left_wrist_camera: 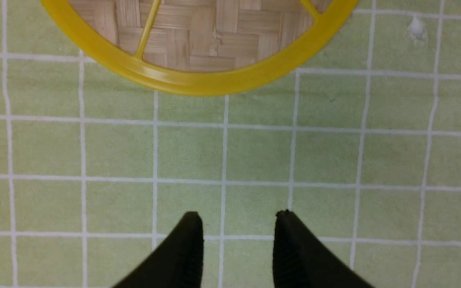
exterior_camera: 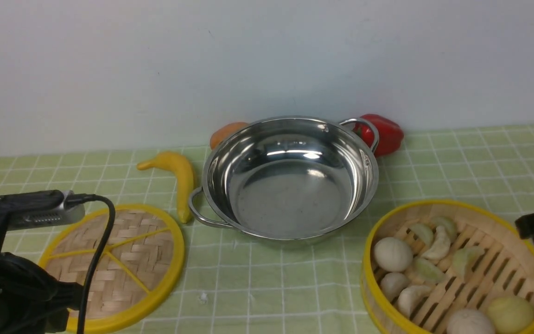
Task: Place the steamer in the pot on the green tablecloth, and put the lid on the steamer.
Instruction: 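Reach for and grasp the rim of the bamboo steamer holding the buns with the right gripper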
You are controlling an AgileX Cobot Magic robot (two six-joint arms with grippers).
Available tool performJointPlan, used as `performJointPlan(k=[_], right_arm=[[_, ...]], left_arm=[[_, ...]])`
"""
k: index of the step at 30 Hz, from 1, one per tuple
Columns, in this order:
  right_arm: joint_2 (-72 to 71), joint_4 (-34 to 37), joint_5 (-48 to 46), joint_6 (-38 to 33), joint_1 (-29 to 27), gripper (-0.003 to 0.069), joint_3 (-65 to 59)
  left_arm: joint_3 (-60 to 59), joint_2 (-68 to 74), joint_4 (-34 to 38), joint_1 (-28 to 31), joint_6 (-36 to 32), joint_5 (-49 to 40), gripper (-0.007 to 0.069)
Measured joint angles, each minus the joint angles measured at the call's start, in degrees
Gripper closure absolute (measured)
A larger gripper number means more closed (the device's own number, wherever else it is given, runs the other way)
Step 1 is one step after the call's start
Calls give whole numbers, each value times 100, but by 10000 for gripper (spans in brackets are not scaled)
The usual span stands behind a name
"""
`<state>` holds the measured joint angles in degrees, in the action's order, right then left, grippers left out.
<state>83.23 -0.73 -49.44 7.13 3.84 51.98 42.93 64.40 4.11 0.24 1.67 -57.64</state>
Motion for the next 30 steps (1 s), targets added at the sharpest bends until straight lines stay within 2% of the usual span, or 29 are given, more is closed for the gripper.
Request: performJointPlan(k=[19,21,22,23,24,27,30], right_arm=[[1361,-371,782,174,0,421,1],[1471,-389,869,182,0,491,1],[1476,-389,869,182,0,491,1],[1496,-452,874,182,-8,587,1],[1496,-446,860,198,-14,604,6],[1496,-452,710,203,-14,601,67],[1350,-548,152,224,-14,601,402]], left_arm=[[11,0,0,0,-101,97,382],[11,0,0,0,-101,109,382],[11,0,0,0,-101,109,382],[11,0,0,0,-101,114,382],[11,0,0,0,-101,121,382],[11,0,0,0,-101,126,382],[11,0,0,0,-101,126,382]])
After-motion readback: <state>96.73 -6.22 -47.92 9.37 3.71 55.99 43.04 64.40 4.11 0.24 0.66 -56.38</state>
